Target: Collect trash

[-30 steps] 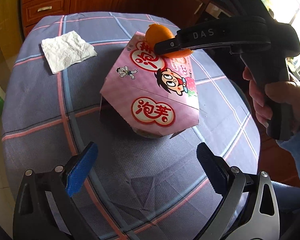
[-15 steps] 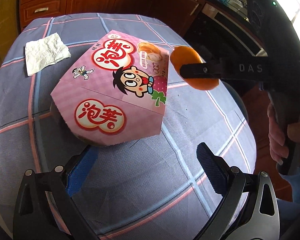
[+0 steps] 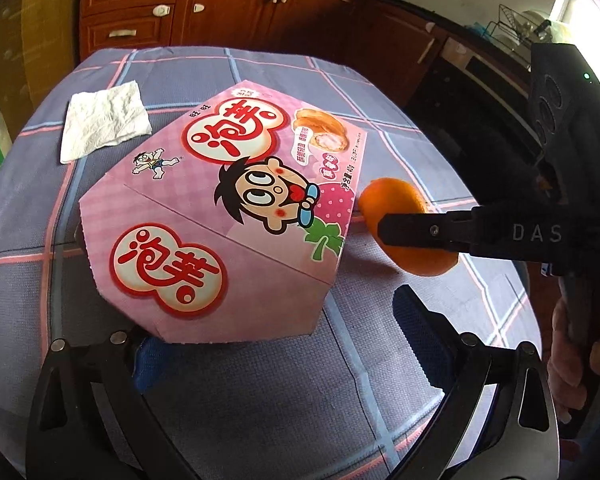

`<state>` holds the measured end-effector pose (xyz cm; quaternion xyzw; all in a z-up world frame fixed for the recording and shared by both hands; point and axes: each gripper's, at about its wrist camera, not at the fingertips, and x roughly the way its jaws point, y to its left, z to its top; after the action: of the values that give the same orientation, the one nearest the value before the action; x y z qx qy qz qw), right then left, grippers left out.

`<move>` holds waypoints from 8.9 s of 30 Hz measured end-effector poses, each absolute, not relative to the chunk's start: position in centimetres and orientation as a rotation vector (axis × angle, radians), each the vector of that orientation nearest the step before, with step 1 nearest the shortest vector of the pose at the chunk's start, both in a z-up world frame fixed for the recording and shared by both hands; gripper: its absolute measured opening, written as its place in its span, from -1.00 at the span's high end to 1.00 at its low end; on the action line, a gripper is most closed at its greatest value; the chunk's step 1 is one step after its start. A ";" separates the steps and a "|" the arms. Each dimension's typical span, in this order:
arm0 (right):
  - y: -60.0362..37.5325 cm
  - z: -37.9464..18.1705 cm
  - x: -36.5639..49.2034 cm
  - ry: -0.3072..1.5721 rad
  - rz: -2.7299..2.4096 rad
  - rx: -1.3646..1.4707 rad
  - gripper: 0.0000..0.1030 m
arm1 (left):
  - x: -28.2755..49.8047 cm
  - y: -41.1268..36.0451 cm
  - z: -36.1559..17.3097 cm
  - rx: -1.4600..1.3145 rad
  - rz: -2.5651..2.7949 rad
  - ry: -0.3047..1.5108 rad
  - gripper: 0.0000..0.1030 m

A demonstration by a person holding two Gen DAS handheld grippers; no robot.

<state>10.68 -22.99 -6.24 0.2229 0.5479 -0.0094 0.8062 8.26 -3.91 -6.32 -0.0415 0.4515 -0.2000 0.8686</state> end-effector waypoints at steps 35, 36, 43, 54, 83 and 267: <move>-23.4 -2.8 7.6 1.121 -0.008 0.504 0.85 | 5.4 3.5 -1.1 -0.201 -0.572 0.981 0.99; -23.1 -2.8 7.8 1.128 -0.004 0.499 0.85 | 5.4 4.2 -1.2 -0.218 -0.557 0.982 0.98; -21.4 -5.2 8.5 1.217 0.007 0.491 0.80 | 5.3 7.1 -1.8 -0.212 -0.509 0.969 0.97; -18.4 -1.5 9.7 1.257 0.071 0.428 -0.15 | 5.2 9.6 -5.0 -0.220 -0.523 1.004 0.89; -16.2 -6.6 17.6 1.291 0.125 0.441 -0.48 | 7.3 6.8 -4.6 -0.019 -0.536 0.799 -0.02; -38.7 0.1 -21.7 1.161 -0.828 0.513 -0.89 | -2.5 -30.9 0.1 0.472 -0.806 0.910 -0.92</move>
<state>-21.66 -38.66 0.15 0.2328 0.5265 -0.3755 0.7263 -2.48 -30.89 0.05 0.2197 0.4233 -0.3750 0.7949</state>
